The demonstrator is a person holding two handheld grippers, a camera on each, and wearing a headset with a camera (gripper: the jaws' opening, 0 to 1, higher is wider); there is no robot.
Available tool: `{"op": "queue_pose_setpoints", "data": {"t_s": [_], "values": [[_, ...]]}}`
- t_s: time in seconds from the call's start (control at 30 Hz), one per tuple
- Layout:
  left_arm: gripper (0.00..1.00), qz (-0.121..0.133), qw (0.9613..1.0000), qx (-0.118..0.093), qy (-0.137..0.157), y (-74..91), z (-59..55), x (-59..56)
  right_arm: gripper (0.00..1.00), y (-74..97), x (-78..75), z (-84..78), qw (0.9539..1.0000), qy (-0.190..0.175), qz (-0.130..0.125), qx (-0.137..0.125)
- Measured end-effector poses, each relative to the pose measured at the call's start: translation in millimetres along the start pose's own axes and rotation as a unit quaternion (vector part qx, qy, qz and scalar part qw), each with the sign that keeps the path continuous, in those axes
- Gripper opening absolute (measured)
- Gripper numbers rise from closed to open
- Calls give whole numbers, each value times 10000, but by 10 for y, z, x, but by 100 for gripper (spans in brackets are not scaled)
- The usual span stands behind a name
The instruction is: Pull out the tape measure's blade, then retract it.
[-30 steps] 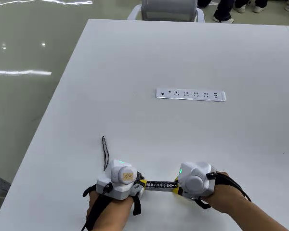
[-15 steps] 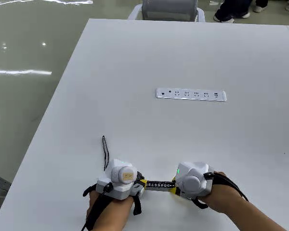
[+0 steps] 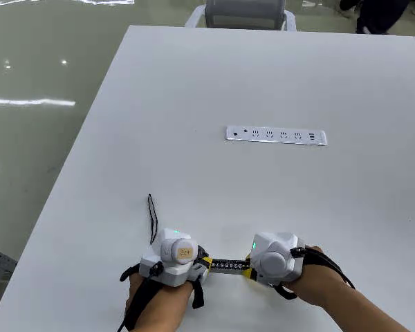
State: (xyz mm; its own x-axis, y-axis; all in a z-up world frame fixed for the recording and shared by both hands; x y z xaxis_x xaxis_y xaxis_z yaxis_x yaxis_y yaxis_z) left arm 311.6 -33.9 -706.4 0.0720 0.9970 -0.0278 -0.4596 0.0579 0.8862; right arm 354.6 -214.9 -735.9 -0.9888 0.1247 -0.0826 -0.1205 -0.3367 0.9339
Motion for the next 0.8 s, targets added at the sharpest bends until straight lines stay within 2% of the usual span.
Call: {"op": "queue_pose_setpoints", "data": {"t_s": [0.8], "values": [[57, -17, 10000, -26, 5, 12, -15, 8, 13, -19, 19, 101, 10000, 30, 61, -71]]}}
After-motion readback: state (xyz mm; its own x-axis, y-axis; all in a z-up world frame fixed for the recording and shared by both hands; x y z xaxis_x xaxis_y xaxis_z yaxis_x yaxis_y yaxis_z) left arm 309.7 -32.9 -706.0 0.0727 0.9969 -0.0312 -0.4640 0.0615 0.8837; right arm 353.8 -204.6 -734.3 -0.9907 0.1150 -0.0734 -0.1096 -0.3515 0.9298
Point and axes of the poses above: the centre of the closed fingertips' face, and the gripper's own axes: y roughly backward along the fingers, x roughly to its left, z roughly out of its top, the point moved 9 cm from there along y, roughly backward along the fingers, and after that the axes turned 12 degrees about x, right-handed, at the moved point
